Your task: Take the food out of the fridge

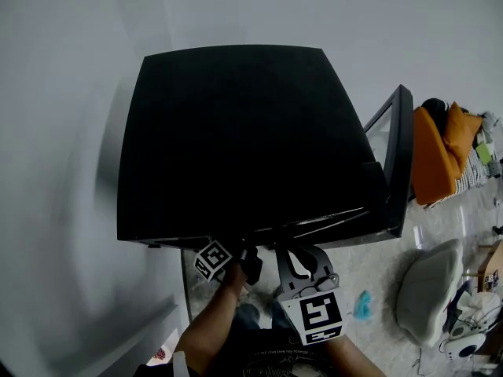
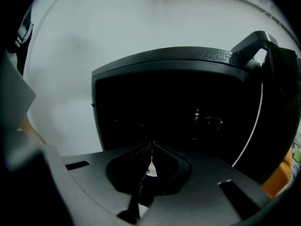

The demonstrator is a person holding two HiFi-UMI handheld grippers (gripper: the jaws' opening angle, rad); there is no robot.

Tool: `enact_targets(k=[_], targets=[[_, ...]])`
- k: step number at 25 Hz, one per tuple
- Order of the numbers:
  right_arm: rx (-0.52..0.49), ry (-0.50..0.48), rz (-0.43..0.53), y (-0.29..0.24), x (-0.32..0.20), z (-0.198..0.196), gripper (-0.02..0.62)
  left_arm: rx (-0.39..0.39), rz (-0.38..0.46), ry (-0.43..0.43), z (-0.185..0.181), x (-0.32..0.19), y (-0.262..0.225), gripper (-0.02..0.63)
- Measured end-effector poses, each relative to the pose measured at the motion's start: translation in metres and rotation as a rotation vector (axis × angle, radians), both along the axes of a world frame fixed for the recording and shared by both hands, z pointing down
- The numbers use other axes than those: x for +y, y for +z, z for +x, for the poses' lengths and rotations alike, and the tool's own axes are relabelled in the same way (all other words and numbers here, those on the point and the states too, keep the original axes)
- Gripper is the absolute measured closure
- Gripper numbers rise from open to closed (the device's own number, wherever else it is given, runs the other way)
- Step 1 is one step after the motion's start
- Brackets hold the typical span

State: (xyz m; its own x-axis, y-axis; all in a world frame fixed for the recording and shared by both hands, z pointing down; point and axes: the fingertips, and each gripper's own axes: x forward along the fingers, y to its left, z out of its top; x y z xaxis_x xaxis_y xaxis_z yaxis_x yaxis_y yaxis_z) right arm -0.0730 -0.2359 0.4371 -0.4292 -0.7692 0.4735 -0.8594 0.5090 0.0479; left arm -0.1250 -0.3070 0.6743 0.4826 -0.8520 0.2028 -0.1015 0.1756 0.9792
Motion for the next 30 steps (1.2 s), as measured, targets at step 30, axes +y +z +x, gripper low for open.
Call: enact_targets(k=[30], targets=[[-0.031,0.029,0.000,0.000,0.014,0.010,0.574,0.051,0.048,0.039,0.010,0.025,-0.016,0.583]])
